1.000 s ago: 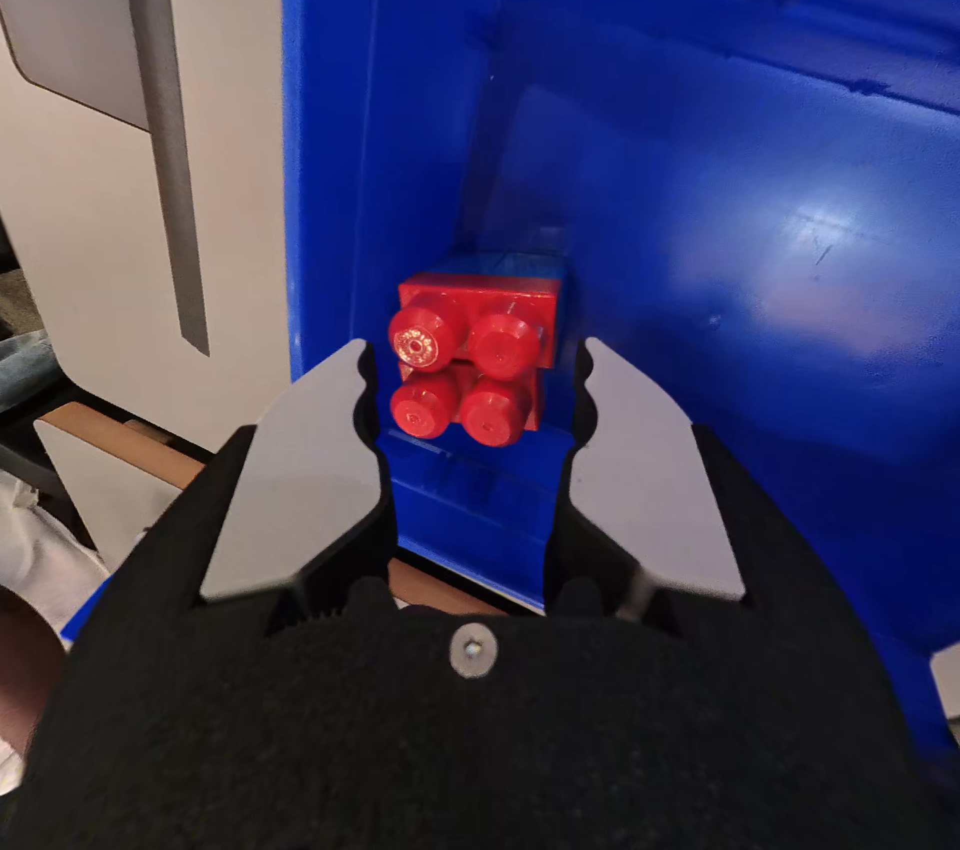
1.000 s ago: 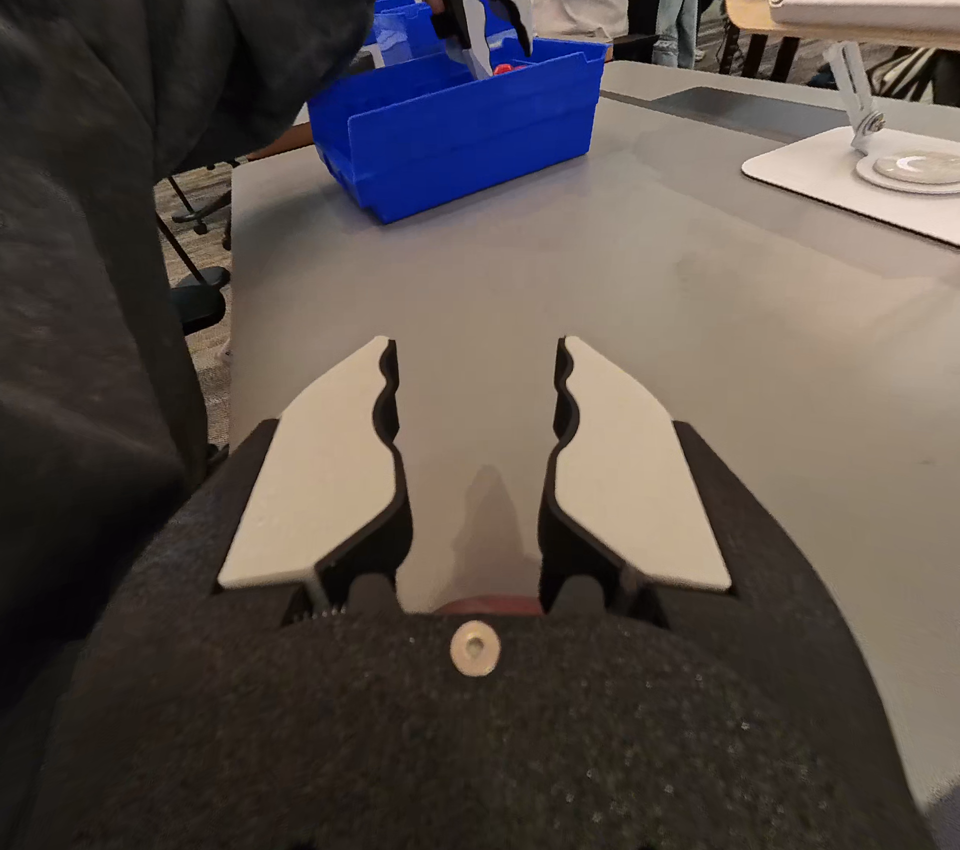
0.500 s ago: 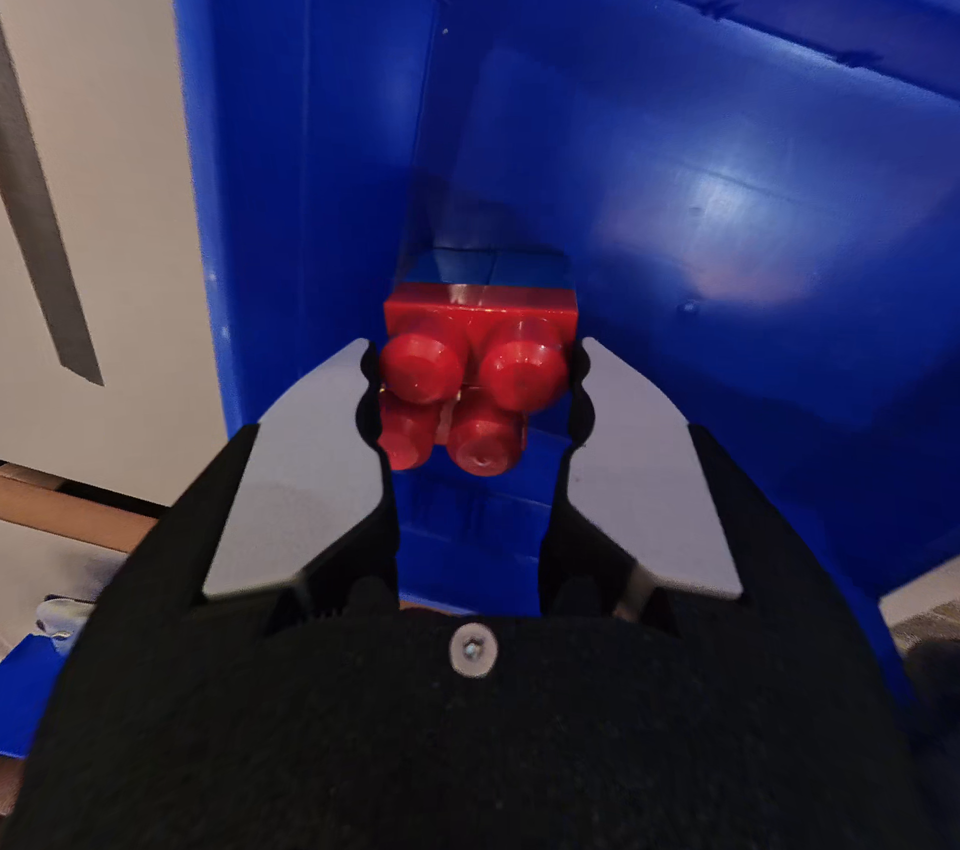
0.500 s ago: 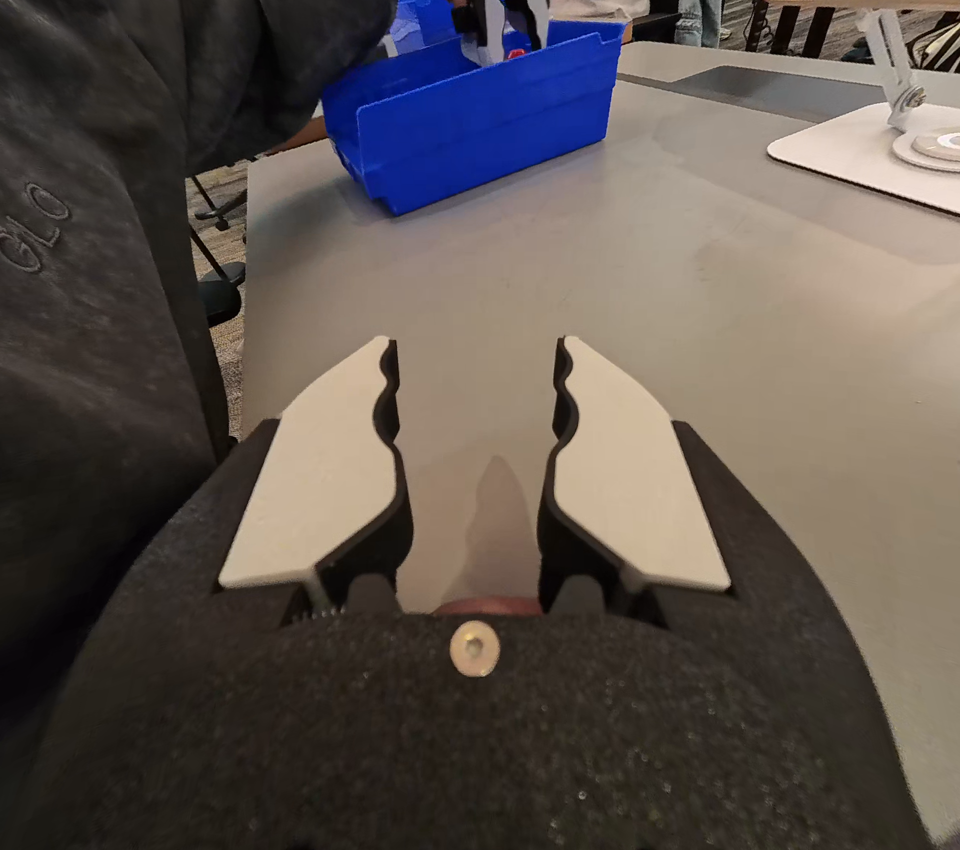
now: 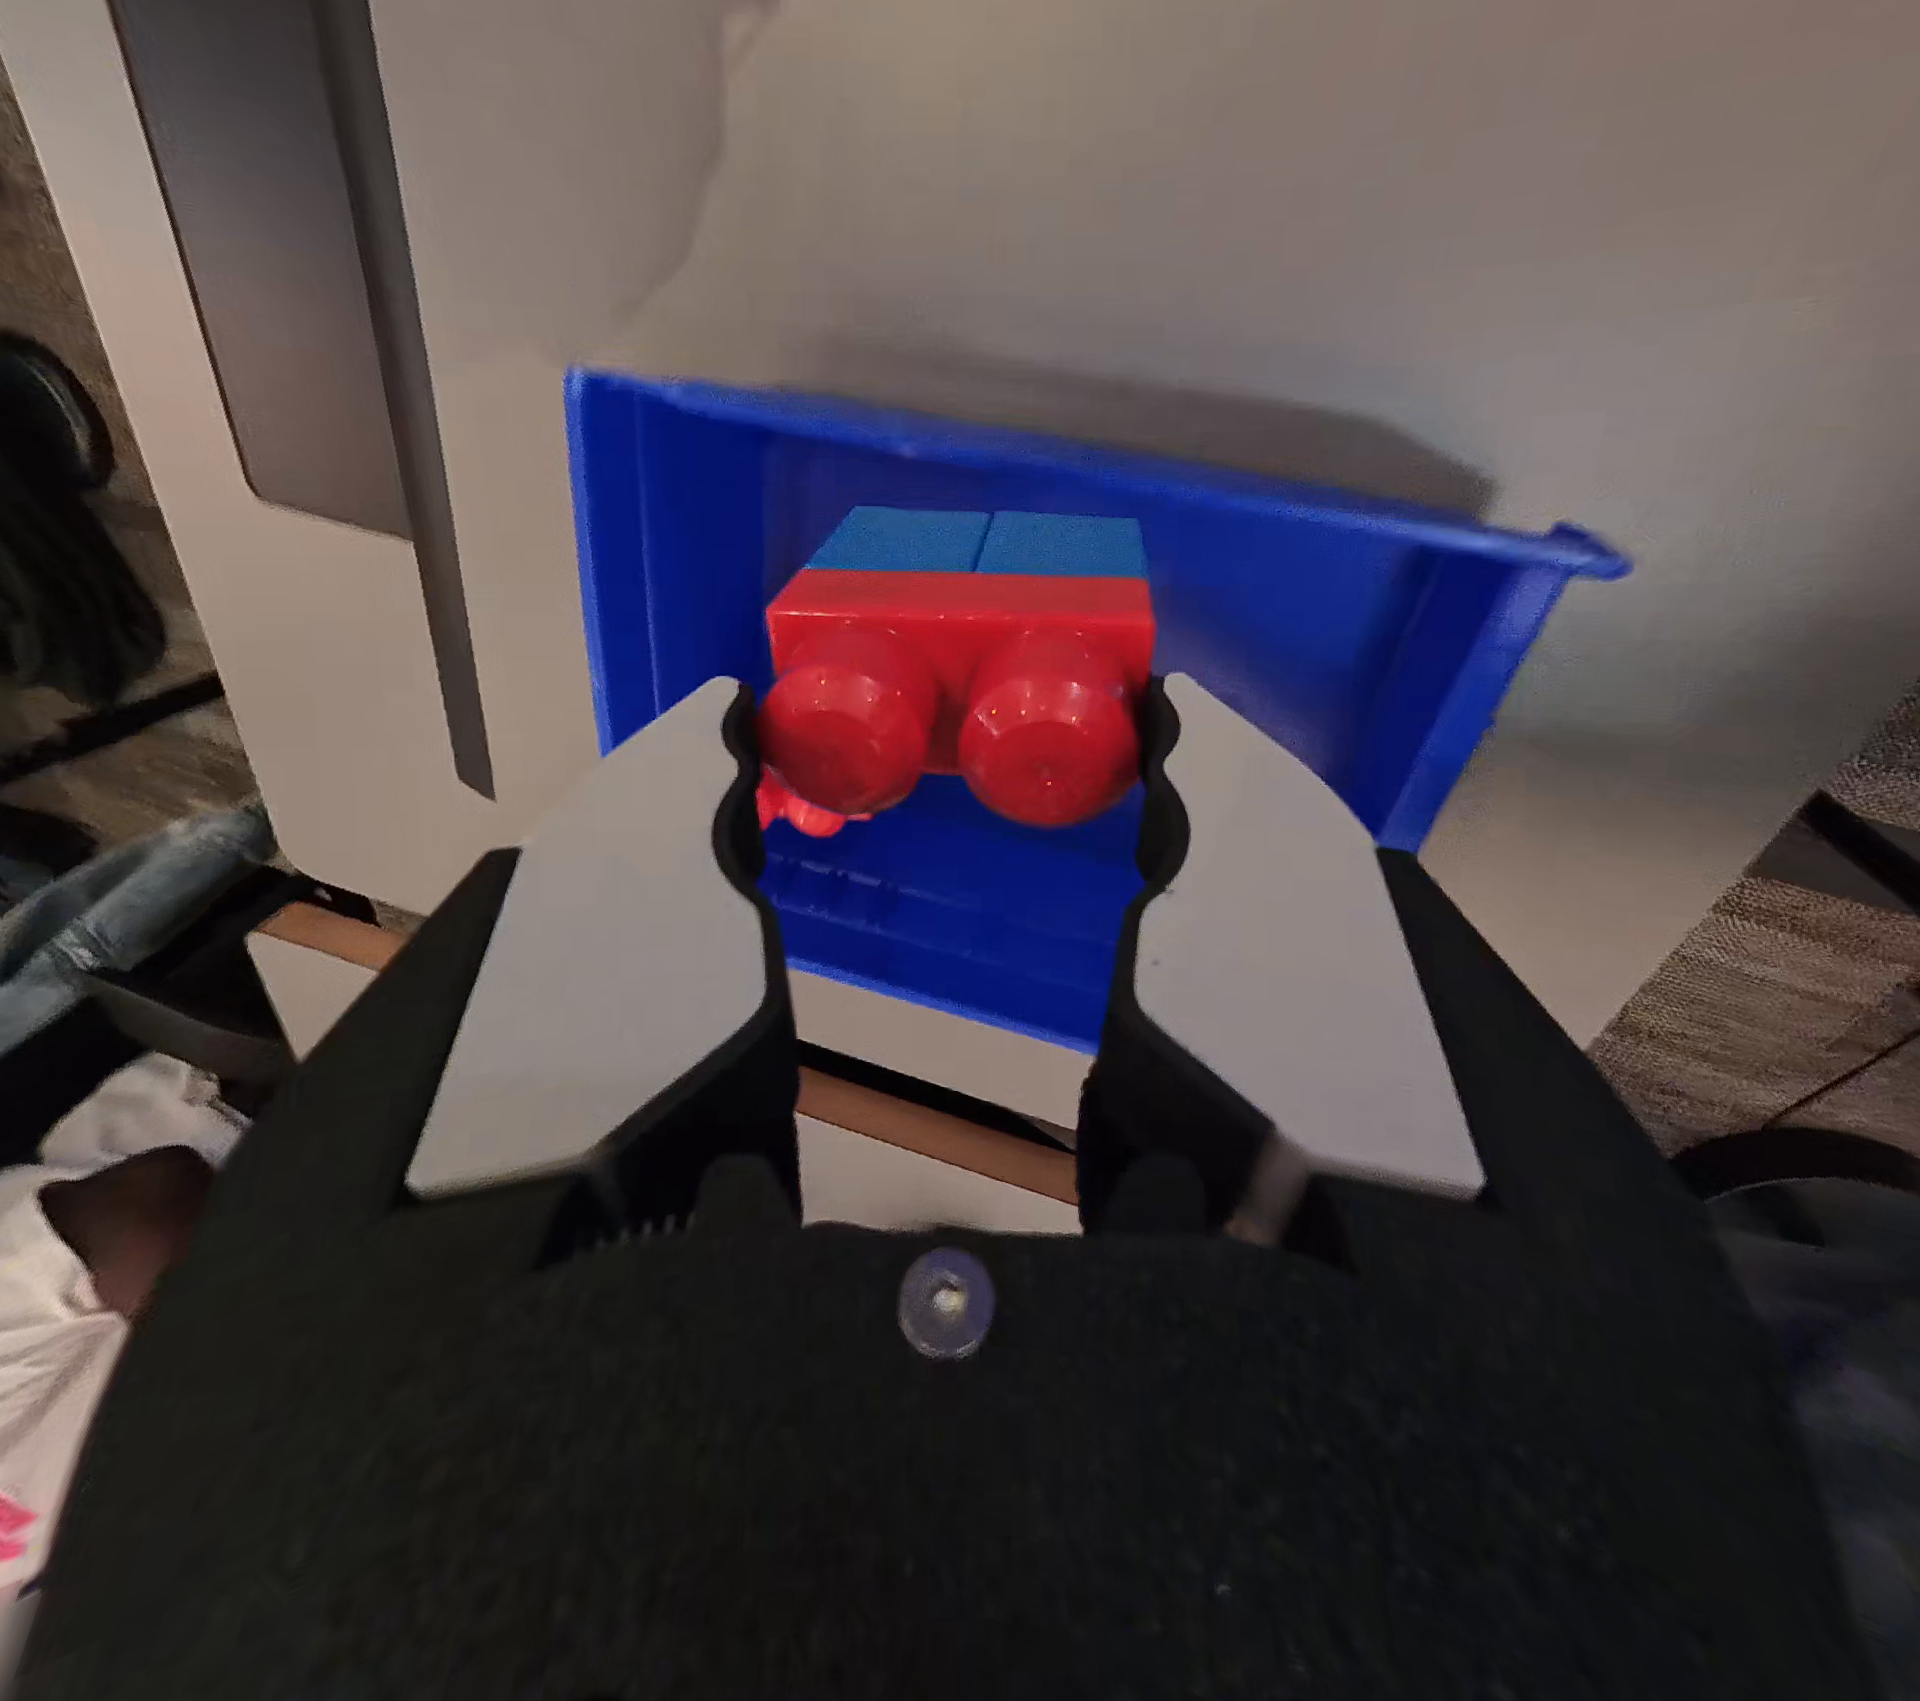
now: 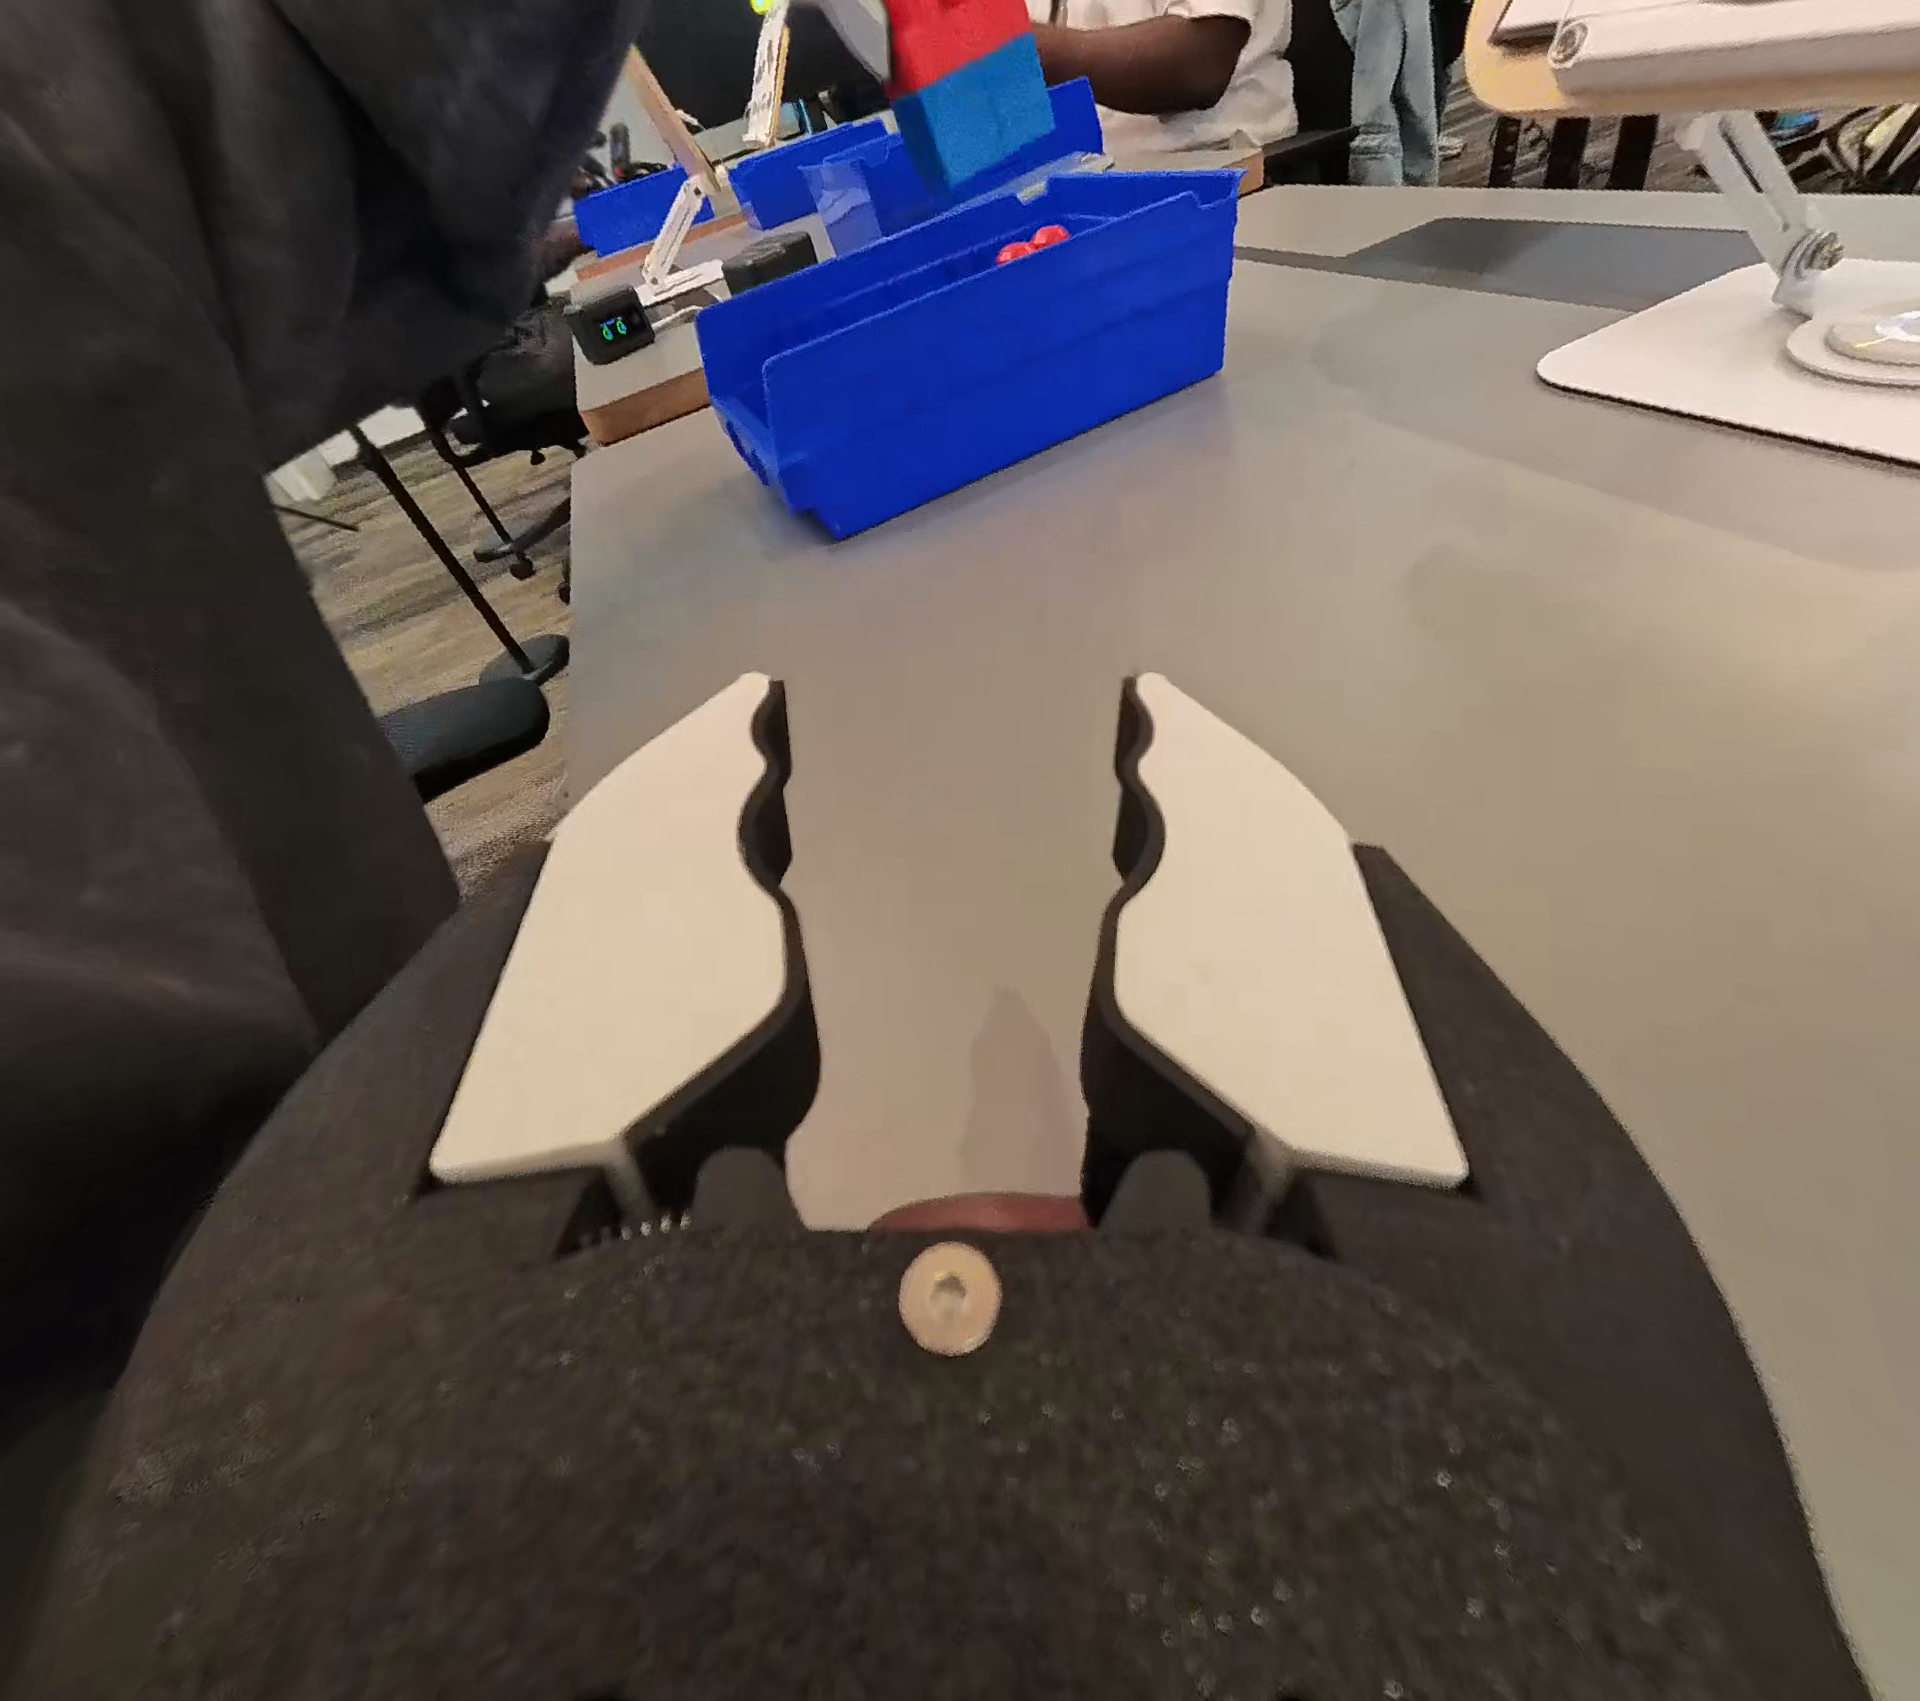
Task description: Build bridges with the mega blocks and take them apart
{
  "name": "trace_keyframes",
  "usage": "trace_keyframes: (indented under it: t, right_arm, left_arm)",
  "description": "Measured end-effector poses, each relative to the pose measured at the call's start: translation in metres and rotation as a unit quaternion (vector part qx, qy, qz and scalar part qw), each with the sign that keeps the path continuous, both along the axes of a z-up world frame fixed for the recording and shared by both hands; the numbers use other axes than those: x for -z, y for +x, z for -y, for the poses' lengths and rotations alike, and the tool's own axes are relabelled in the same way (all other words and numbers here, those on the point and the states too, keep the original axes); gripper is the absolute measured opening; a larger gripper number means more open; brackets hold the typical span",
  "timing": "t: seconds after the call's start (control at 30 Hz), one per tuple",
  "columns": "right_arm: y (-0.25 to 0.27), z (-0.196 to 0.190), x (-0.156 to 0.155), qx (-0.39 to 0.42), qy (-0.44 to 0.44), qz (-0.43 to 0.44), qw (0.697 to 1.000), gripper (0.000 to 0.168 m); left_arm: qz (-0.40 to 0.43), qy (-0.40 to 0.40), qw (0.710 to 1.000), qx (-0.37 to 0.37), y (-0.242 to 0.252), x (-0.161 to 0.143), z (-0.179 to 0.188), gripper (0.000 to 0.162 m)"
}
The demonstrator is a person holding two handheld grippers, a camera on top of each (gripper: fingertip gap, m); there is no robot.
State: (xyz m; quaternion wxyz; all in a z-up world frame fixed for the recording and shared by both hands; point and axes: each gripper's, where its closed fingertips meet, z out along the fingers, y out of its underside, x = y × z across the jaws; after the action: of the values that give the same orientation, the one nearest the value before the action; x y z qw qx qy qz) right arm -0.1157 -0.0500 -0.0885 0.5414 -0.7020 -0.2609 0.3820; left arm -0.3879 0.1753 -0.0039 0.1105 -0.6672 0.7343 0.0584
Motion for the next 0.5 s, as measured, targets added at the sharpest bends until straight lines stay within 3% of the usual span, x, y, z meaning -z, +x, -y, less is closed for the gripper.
trace_keyframes:
  t: [0.17, 0.27, 0.33, 0.5]
  right_arm:
    - [-0.018, -0.027, -0.012, -0.014, 0.025, 0.040, 0.999, 0.078]
    - [-0.038, -0.054, -0.029, -0.013, 0.072, 0.064, 0.995, 0.092]
    - [-0.051, -0.071, -0.025, -0.013, 0.084, 0.098, 0.991, 0.099]
    - [-0.062, -0.089, -0.024, 0.020, 0.122, 0.100, 0.987, 0.103]
  left_arm:
    - [0.012, -0.011, 0.998, 0.067, 0.073, -0.009, 0.054, 0.070]
    - [0.038, -0.037, 0.995, 0.085, 0.122, -0.003, 0.081, 0.070]
    - [0.041, -0.042, 0.993, 0.102, 0.150, 0.006, 0.096, 0.070]
    - [0.055, -0.057, 0.988, 0.130, 0.196, 0.019, 0.125, 0.070]
